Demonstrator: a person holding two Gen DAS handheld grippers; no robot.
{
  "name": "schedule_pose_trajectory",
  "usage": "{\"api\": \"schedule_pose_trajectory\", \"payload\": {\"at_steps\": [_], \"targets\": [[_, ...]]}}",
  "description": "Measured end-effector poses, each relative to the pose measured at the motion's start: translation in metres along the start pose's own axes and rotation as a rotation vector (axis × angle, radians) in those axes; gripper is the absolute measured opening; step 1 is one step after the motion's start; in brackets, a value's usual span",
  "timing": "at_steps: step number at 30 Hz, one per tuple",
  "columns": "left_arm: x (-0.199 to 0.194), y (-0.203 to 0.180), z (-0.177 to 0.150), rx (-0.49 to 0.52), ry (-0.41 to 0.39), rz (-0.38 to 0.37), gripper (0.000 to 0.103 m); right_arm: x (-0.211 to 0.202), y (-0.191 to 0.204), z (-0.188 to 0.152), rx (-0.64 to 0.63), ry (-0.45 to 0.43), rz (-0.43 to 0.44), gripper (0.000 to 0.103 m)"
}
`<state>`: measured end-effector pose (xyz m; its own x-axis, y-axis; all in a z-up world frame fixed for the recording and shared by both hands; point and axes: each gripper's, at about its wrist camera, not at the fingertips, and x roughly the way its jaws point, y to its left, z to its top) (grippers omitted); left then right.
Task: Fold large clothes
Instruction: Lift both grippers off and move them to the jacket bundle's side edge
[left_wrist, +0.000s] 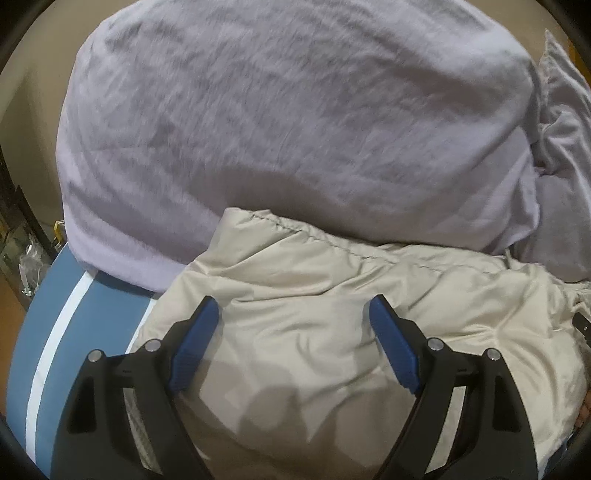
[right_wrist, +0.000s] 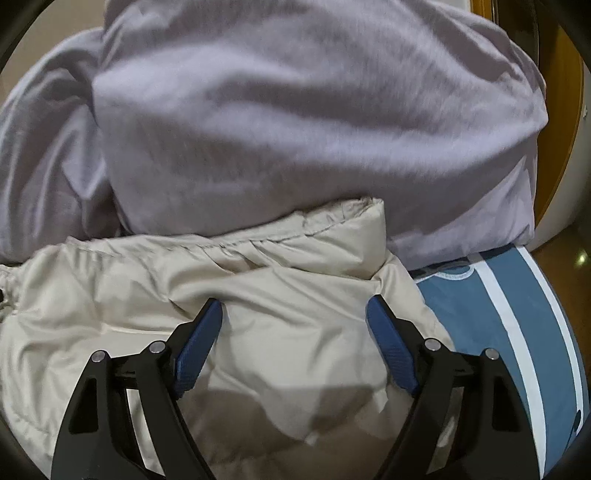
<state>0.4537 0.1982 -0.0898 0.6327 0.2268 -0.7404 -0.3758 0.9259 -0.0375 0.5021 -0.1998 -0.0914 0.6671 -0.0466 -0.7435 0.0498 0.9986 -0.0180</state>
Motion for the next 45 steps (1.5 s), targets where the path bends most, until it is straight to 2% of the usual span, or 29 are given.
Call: {"api": "schedule_pose_trajectory", "payload": {"at_steps": [9,16,18,22,31,38,45], "targets": [[0.03,-0.005,-0.011,0.017,0.032,0.049,0.085,0.029,0.006,-0.001,-0.013,0.006,-0.011,0.084],[0.051,-0.012,-0.016,0.016,0.041,0.048,0.087,0.035,0.003,-0.001,-0.01,0.008,-0.01,0.086],[0.047,-0.001,-0.033,0.015,0.041,0.048,0.087,0.03,-0.001,-0.003,-0.009,0.007,-0.011,0.087],[0.053,0.002,-0.039,0.014,0.045,0.046,0.088,0.027,-0.007,-0.002,-0.011,0.009,-0.015,0.089],[0.055,-0.001,-0.036,0.014,0.047,0.045,0.092,0.04,0.007,-0.005,-0.025,0.013,-0.031,0.097],[0.057,0.001,-0.04,0.011,0.034,0.051,0.098,0.034,0.024,-0.009,-0.029,0.001,-0.037,0.098],[0.06,-0.002,-0.048,0.009,0.027,0.051,0.1,0.032,0.028,-0.011,-0.032,-0.011,-0.051,0.099]]}}
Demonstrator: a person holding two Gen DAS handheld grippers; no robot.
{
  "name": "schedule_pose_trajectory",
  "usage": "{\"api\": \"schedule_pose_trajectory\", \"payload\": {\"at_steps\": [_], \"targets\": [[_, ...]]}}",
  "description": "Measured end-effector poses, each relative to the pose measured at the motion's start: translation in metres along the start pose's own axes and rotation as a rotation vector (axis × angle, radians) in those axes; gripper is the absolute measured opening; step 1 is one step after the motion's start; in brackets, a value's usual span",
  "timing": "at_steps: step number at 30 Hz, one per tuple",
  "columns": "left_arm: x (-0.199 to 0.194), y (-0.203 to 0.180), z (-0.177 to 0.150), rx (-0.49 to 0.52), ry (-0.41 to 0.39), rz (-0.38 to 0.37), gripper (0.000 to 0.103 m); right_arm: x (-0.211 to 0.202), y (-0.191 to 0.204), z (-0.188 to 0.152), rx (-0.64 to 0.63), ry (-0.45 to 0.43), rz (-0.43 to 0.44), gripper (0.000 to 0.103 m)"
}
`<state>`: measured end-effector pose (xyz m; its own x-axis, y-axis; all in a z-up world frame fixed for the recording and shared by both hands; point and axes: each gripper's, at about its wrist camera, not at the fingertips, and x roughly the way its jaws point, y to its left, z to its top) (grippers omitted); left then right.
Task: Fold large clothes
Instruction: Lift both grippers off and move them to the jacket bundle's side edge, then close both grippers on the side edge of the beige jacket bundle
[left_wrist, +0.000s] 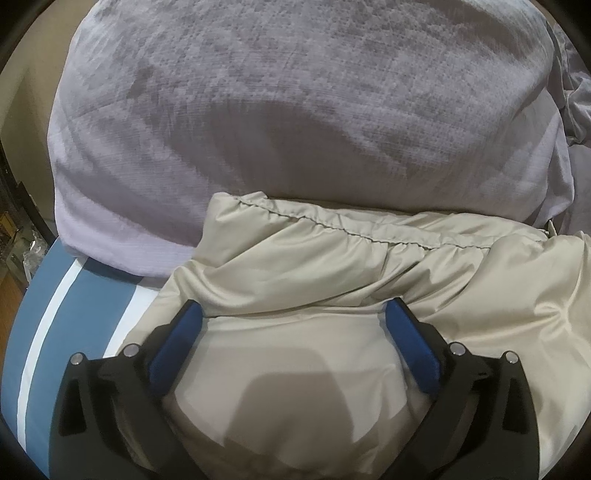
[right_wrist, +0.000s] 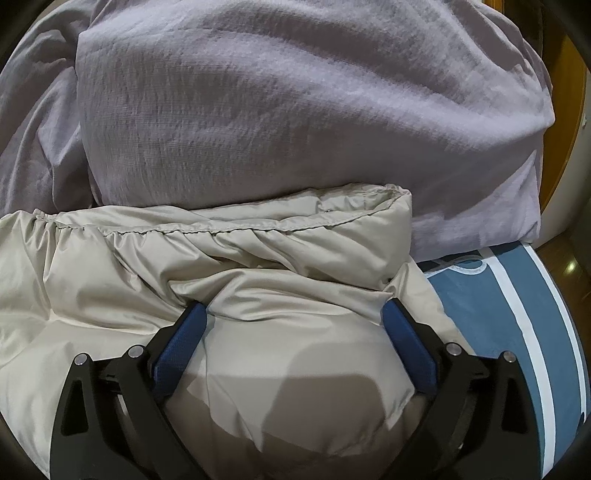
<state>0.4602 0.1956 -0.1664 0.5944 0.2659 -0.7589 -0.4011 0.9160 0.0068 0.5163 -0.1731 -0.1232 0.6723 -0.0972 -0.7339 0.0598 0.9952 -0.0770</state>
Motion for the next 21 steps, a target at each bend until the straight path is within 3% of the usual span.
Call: {"api": "schedule_pose_trajectory", "payload": {"at_steps": [8,13,21], "targets": [[-0.004,0.001,0.005,0.0,0.002,0.003,0.101,-0.001,0.0,0.0,-0.002,0.002,0.0,0.099],[-0.019,0.007,0.011,-0.008,0.072,-0.013,0.1,-0.007,-0.004,0.003,0.012,0.071,0.002,0.099],[-0.083,0.052,-0.008,-0.045,0.097,-0.096,0.1,-0.074,-0.057,-0.016,0.174,0.073,-0.03,0.099]]}}
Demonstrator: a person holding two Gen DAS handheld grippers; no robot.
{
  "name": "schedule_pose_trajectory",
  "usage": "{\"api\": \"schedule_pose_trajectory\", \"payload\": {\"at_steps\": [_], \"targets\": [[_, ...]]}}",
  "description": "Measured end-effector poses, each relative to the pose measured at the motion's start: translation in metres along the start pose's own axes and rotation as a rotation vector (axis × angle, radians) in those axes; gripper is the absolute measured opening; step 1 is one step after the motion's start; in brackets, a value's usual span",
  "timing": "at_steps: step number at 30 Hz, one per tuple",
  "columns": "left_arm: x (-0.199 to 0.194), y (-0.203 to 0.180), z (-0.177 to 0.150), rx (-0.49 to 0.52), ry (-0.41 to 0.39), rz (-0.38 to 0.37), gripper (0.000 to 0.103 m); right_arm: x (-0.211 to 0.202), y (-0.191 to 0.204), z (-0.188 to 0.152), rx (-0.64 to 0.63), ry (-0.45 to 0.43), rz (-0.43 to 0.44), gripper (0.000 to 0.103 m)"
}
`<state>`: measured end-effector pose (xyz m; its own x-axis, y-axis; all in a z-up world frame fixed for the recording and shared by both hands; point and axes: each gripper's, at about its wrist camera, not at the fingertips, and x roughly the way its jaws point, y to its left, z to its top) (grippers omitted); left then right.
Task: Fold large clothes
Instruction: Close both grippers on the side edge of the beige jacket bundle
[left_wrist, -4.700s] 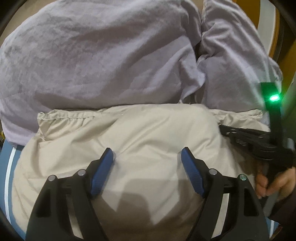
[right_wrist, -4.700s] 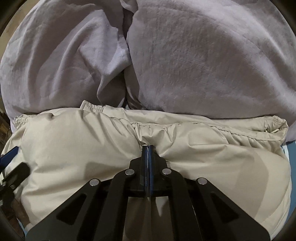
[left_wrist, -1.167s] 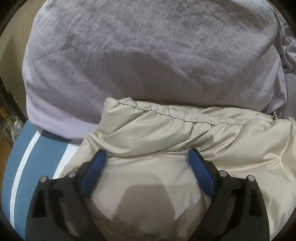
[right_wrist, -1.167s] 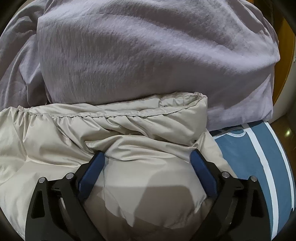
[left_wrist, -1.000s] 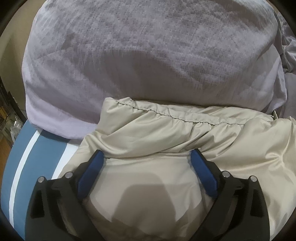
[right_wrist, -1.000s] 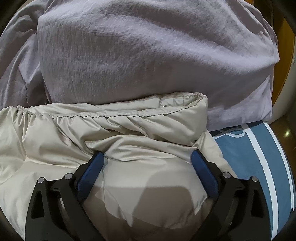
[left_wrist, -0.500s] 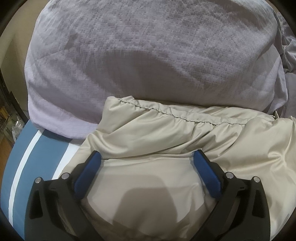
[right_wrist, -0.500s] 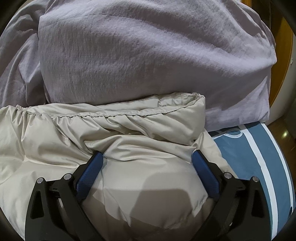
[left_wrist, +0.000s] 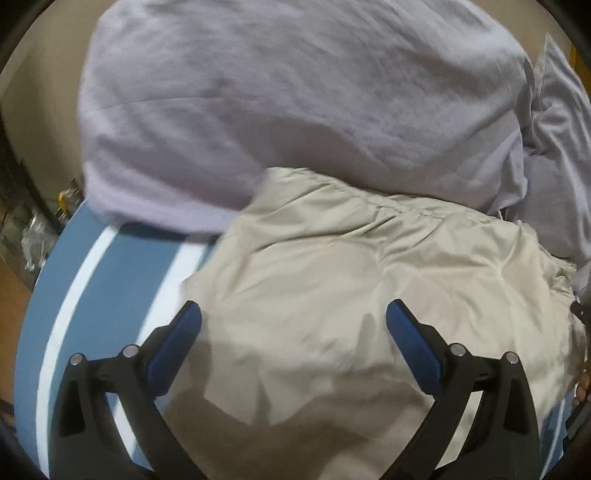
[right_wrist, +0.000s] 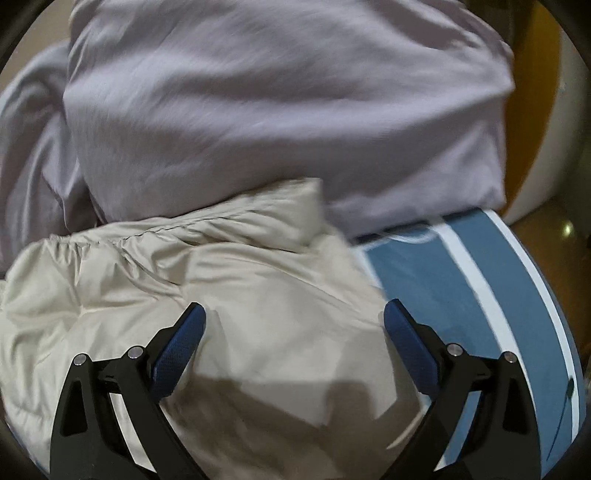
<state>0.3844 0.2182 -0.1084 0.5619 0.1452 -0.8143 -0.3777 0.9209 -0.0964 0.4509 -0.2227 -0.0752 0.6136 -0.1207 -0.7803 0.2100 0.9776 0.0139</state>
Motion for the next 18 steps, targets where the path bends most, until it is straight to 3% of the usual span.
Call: {"api": "schedule_pose_trajectory", "payload": {"at_steps": [6,14,18], "targets": [[-0.03,0.047,-0.028,-0.095,0.037,-0.036,0.1,-0.012,-0.065,-0.027,0.257,0.133,0.103,0.098],[-0.035,0.061,-0.064,-0.184,0.115,-0.101,0.099,-0.011,-0.075,-0.059,0.354,0.247,0.234,0.096],[-0.031,0.054,-0.077,-0.212,0.148,-0.108,0.099,-0.005,-0.068,-0.068,0.371,0.291,0.271,0.088]]}}
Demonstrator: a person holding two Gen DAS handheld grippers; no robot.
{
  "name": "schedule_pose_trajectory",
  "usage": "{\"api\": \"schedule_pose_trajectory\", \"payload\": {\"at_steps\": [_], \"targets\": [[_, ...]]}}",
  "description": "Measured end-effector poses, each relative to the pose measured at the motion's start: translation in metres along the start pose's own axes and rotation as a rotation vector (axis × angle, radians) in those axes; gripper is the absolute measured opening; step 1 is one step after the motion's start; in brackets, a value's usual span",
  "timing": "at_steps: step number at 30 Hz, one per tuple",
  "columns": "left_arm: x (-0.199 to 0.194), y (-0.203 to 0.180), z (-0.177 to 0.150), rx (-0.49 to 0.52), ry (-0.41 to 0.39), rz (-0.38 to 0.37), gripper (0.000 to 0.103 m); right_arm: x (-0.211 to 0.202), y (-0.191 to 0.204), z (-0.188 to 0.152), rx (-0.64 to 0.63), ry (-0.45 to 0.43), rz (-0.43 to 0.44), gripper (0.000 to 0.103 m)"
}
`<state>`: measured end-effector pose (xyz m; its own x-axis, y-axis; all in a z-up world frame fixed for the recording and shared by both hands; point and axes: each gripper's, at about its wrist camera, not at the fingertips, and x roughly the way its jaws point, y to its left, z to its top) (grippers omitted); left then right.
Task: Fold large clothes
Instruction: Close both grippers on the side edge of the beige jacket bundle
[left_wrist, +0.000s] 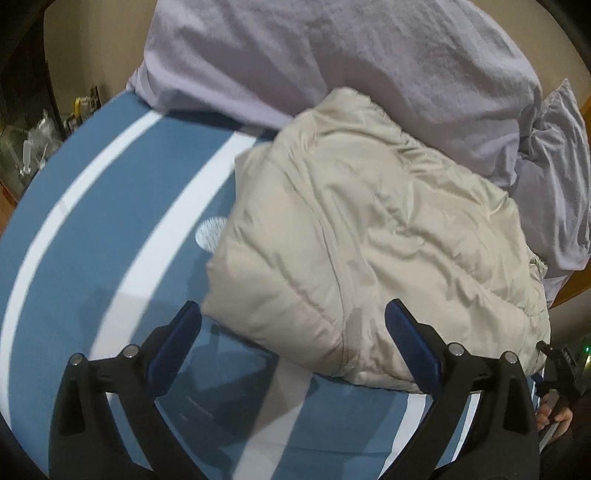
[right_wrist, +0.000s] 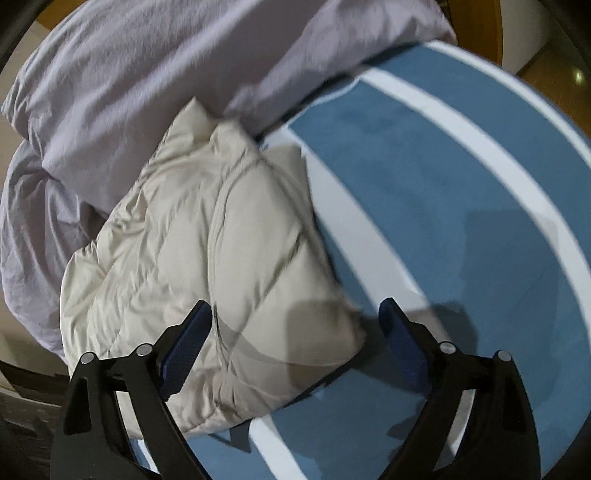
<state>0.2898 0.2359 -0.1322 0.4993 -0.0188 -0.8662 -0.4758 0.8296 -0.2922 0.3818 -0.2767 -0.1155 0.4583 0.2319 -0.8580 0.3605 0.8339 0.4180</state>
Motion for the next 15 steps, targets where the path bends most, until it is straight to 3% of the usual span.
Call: {"api": "schedule_pose_trajectory", "payload": {"at_steps": [3,6,10,15], "targets": [[0.011,0.003,0.001,-0.061,0.02,-0.017,0.093,0.004,0.0,-0.006,0.044,0.002,0.039,0.075],[0.021,0.009,0.001,-0.145,0.032,-0.061,0.073,0.003,0.0,-0.009,0.069,-0.02,0.051,0.062],[0.013,0.013,0.0,-0.215,-0.026,-0.103,0.046,-0.01,0.006,-0.014,0.035,-0.064,0.069,0.036],[-0.008,0.01,-0.002,-0.193,-0.087,-0.117,0.03,-0.03,0.017,-0.022,-0.029,-0.104,0.083,0.028]]}}
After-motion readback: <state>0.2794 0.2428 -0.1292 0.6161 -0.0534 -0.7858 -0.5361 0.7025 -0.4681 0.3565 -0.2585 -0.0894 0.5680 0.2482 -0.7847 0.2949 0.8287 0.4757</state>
